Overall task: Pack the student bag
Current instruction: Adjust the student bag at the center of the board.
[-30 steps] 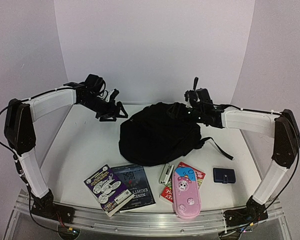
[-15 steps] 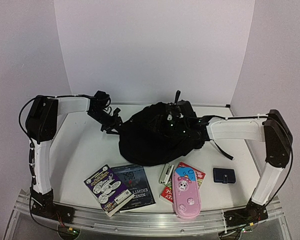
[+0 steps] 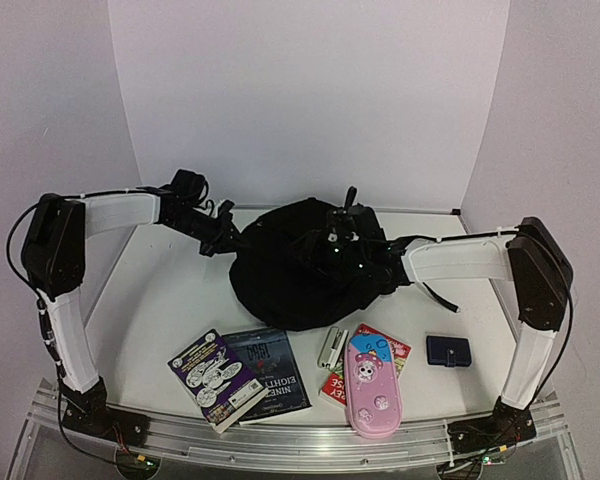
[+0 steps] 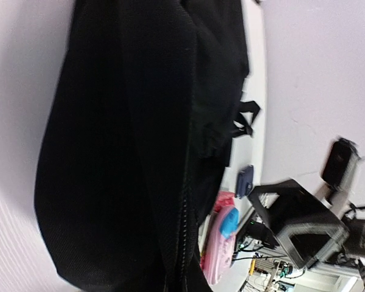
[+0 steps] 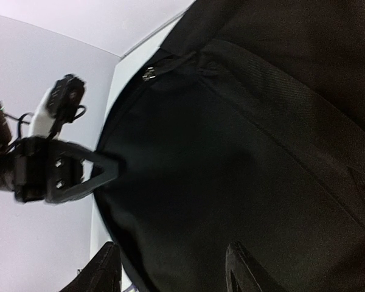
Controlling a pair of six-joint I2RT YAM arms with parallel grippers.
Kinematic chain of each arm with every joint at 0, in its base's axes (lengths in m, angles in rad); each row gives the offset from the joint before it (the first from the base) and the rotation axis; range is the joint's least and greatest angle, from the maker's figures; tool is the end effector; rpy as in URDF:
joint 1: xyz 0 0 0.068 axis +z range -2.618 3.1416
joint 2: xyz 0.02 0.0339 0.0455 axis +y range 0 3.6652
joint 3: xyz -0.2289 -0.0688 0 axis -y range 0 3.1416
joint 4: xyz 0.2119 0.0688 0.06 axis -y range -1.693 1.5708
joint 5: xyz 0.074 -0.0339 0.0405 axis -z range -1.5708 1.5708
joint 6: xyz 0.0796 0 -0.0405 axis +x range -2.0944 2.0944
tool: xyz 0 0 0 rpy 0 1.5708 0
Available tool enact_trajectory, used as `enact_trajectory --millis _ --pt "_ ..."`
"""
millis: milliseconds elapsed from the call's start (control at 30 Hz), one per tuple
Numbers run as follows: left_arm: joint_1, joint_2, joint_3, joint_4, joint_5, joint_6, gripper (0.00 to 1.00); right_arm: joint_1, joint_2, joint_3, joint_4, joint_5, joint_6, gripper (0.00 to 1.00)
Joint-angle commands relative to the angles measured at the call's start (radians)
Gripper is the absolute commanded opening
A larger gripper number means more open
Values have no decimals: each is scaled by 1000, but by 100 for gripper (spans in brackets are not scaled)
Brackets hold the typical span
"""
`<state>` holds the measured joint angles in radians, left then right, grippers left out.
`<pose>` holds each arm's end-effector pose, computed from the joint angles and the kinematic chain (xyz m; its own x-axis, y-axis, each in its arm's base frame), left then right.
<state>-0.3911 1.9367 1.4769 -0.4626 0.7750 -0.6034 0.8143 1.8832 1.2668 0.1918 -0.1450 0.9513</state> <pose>0.3462 -0.2030 0.1827 -0.9830 -0.0332 -0.1808 0.1278 0.5836 -0.8019 0.2917 0.3258 0.1948 -0.8236 0.3011 -0.4806 -0.2401 0.5827 0.7764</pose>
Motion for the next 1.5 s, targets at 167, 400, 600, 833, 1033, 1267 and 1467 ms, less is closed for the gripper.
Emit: enact_trajectory --millis 167,400,600,833,1033,1267,1467 --pt "-42 -363 -290 192 -2 -237 0 4 3 65 87 -39 59 55" --pt "-106 -518 -619 251 -15 -359 10 40 46 75 117 -62 84 53" --pt "-90 -592 -606 10 -75 -209 41 74 120 110 141 -80 109 51" --pt "22 -450 -396 -169 -88 41 54 111 204 158 200 -92 151 50" --pt "54 -292 -307 -161 -77 121 54 122 278 183 267 -94 205 46" --pt "52 -229 -320 -57 44 132 49 122 322 200 276 -52 227 42" --pt "52 -202 -346 -21 85 148 28 122 375 228 278 -39 247 38"
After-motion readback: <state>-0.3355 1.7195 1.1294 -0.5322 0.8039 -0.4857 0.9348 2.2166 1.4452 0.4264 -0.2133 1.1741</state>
